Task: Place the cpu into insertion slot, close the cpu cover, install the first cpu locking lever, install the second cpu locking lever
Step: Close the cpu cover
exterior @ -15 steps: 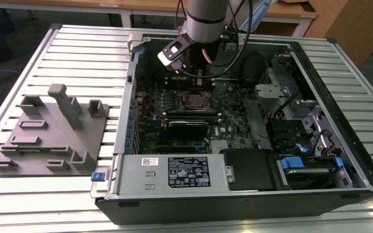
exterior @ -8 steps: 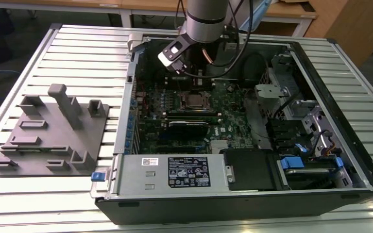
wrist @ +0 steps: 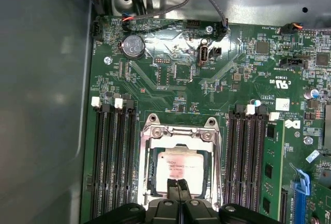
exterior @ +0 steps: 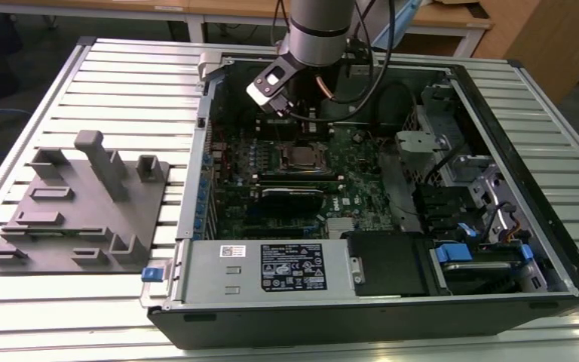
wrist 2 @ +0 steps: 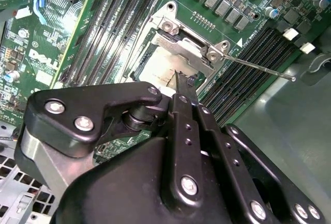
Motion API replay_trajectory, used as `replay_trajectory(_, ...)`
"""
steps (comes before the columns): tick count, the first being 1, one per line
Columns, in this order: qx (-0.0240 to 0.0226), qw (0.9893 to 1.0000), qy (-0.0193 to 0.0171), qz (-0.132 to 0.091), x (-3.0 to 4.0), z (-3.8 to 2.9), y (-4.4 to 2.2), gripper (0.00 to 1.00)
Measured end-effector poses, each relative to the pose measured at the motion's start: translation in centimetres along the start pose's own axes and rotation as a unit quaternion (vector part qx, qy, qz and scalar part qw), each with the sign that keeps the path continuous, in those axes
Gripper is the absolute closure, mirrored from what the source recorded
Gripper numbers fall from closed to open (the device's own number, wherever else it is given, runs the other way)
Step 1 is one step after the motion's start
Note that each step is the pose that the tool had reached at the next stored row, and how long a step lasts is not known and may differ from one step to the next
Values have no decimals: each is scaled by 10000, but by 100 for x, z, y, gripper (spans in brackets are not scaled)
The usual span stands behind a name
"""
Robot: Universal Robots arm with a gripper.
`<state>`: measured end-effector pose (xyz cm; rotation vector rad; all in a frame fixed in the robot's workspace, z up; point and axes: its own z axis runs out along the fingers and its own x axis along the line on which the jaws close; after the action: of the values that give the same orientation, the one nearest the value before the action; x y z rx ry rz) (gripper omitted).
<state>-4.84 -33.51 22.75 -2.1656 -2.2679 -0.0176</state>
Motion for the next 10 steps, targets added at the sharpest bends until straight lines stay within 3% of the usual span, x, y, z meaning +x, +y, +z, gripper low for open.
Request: replay_trajectory(10,2,9998,1,-206,0,0,0,90)
